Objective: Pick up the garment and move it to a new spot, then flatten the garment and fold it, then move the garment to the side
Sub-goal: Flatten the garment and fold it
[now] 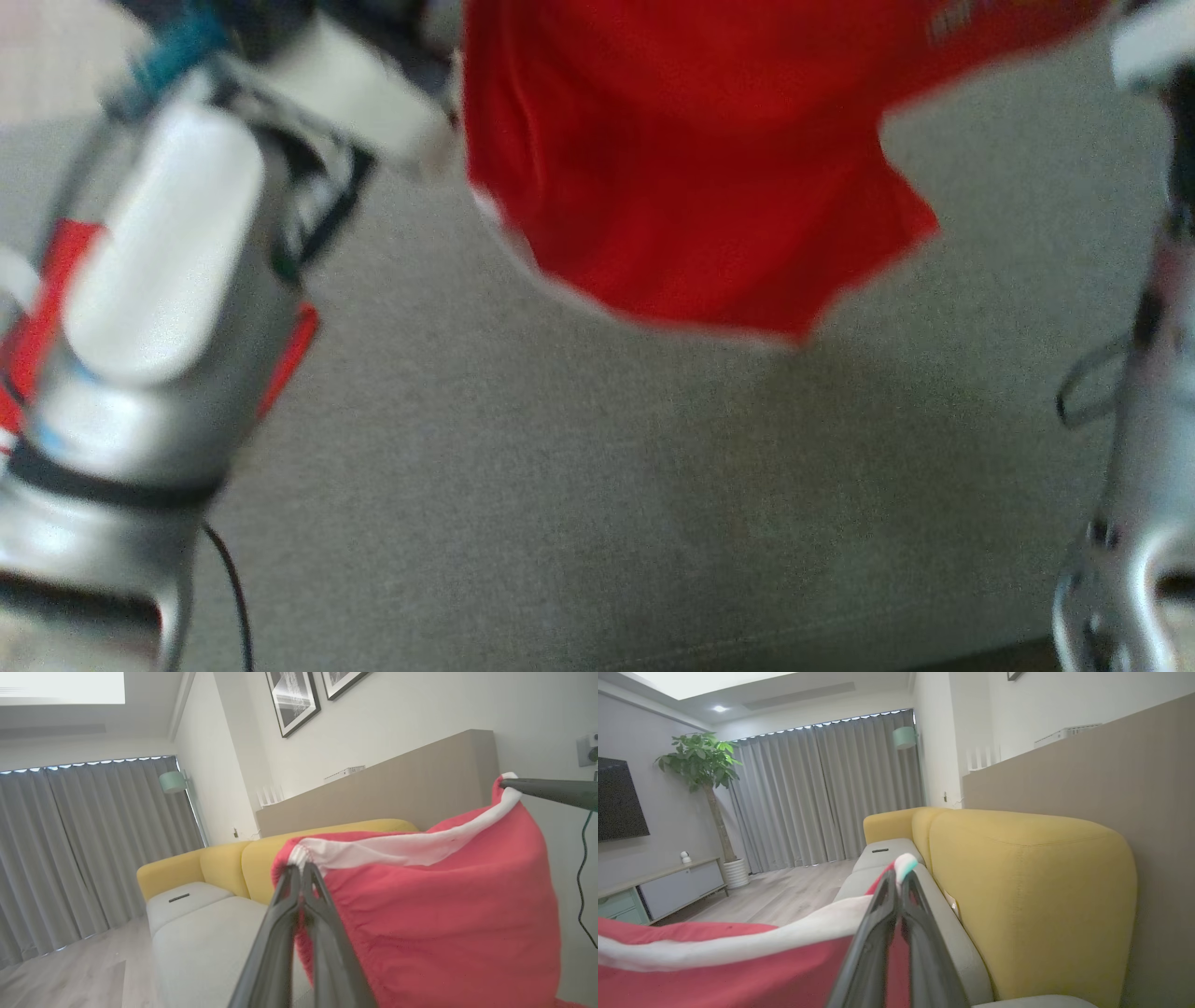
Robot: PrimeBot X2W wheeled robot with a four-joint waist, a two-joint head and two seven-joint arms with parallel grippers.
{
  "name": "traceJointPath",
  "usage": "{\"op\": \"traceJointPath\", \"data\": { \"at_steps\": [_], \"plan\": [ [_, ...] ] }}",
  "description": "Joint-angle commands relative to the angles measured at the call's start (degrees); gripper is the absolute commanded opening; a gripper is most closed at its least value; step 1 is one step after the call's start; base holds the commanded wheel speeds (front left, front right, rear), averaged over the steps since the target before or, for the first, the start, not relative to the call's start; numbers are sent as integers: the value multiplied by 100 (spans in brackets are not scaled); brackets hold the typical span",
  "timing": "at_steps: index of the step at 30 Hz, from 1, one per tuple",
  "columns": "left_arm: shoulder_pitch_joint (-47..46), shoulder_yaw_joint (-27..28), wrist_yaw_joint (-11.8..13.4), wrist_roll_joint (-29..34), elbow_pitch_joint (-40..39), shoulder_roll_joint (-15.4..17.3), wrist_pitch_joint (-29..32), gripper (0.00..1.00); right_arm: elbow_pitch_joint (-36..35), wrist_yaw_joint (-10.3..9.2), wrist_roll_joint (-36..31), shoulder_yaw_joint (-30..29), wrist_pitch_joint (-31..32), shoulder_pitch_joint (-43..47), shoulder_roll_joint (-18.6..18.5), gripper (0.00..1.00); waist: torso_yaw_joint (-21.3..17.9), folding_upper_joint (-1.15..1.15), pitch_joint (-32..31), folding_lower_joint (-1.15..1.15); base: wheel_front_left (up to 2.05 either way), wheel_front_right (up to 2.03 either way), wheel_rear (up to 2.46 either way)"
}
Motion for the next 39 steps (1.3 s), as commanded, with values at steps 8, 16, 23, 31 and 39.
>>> {"op": "traceJointPath", "data": {
  "at_steps": [8,16,23,31,39],
  "plan": [
    [-2528,601,-169,-171,1990,-52,-643,0,2525,42,-311,508,-2012,-2623,-325,0,-315,0,1405,0,0,0,0],
    [-3327,800,-236,-240,3024,-421,-845,0,4533,42,-59,533,-3191,-3674,-237,0,-299,0,1732,0,0,0,0],
    [-2154,762,-277,-415,2878,-697,-847,0,5569,42,413,1070,-3175,-3084,-247,0,-214,0,1704,0,0,0,0],
    [-77,-205,-280,-695,2253,-558,-848,0,5779,42,1289,2013,-2431,-1706,-811,0,-25,0,1163,0,0,0,0],
    [1109,-918,-280,-693,1764,-280,-848,0,5004,42,2042,2690,-1804,-634,-1576,0,14,0,685,0,0,0,0]
  ]
}}
